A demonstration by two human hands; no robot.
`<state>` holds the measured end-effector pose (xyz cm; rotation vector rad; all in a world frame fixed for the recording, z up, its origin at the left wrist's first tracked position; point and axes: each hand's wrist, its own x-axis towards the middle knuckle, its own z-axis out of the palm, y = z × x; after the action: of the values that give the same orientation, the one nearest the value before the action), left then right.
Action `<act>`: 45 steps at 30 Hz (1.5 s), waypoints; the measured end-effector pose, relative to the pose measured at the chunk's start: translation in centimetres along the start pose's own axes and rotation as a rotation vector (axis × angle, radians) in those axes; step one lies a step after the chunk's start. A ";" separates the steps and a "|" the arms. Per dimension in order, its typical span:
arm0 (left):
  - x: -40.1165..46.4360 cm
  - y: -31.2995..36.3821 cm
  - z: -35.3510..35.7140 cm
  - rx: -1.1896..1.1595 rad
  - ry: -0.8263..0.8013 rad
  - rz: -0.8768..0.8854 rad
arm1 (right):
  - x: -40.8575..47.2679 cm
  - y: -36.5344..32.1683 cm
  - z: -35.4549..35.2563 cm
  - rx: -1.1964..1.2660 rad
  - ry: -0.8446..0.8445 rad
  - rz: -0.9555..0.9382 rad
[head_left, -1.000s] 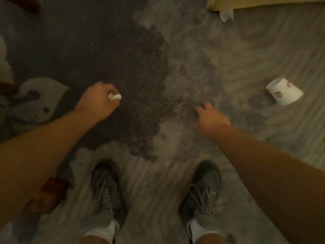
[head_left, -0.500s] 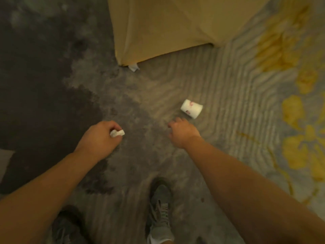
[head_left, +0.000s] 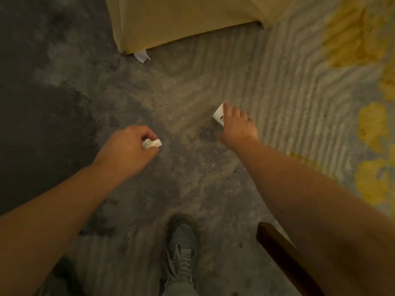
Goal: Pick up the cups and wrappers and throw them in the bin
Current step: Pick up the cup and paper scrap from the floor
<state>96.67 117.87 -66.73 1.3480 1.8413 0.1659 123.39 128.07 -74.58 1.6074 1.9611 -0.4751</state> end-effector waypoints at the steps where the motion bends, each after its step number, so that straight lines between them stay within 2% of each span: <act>1: -0.1 -0.3 0.0 0.009 -0.004 -0.009 | 0.3 -0.1 0.1 -0.016 0.006 0.014; 6: -1.3 -1.4 -0.3 -0.008 -0.010 -0.036 | 0.2 -0.2 -0.2 -0.021 -0.020 0.030; 14: -6.3 -2.7 -6.7 -0.088 0.039 -0.139 | -7.1 -5.5 -6.1 -0.017 -0.081 -0.136; 23: -18.1 -5.3 -22.8 -0.106 0.063 -0.202 | -24.6 -16.9 -20.1 0.146 -0.102 -0.213; 27: -25.7 -4.8 -32.3 -0.102 0.089 -0.225 | -33.8 -22.7 -28.4 0.196 -0.052 -0.251; 32: -36.6 -3.3 -43.0 -0.113 0.255 -0.256 | -43.8 -28.5 -38.8 0.305 0.120 -0.369; 36: -45.6 -1.8 -48.4 -0.156 0.442 -0.292 | -49.9 -31.5 -45.3 0.333 0.287 -0.518; 40: -54.9 0.2 -50.1 -0.198 0.677 -0.370 | -54.6 -33.4 -49.3 0.339 0.366 -0.701; 45: -67.9 3.4 -47.5 -0.311 0.958 -0.458 | -61.2 -34.4 -51.0 0.275 0.376 -1.006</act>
<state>72.50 78.71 2.30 0.6040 2.6951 0.9343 87.98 103.07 0.62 0.7434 3.0448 -0.8852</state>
